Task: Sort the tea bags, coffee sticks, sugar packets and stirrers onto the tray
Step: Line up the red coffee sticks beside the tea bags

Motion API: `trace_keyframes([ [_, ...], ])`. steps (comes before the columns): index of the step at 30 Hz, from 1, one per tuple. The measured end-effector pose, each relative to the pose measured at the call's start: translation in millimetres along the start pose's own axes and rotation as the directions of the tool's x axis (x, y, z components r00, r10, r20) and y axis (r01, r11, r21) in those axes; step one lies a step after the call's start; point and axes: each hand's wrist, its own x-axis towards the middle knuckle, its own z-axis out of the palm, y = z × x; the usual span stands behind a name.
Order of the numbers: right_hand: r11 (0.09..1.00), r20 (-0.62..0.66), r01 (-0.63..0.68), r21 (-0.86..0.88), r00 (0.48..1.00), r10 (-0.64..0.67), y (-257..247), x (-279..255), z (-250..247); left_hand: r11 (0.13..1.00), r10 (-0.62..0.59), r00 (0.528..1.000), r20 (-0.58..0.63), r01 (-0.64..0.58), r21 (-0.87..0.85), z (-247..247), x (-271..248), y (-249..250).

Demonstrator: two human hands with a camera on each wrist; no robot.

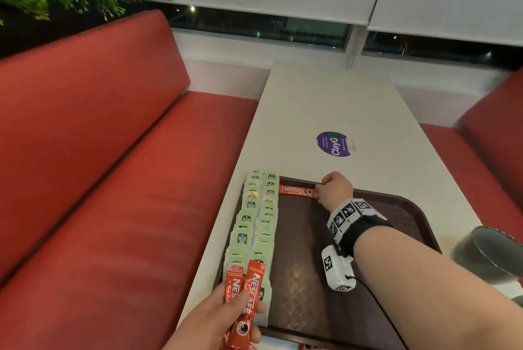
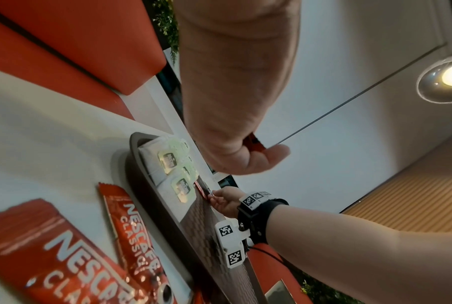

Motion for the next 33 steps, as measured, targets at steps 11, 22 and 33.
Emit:
trace_keyframes([
  [11,0.927,0.413,0.371,0.048,0.838,-0.356,-42,-127,-57,0.983,0.097,0.988,-0.121,-0.114,-0.147,24,8,12],
  [22,0.894,0.537,0.1,0.436,0.768,-0.347,-27,-193,-77,0.988,0.151,0.987,-0.045,-0.152,-0.013,44,9,17],
  [33,0.754,0.584,-0.178,0.633,0.749,-0.314,-18,-212,-75,0.978,0.205,0.978,-0.046,-0.203,0.035,53,15,15],
])
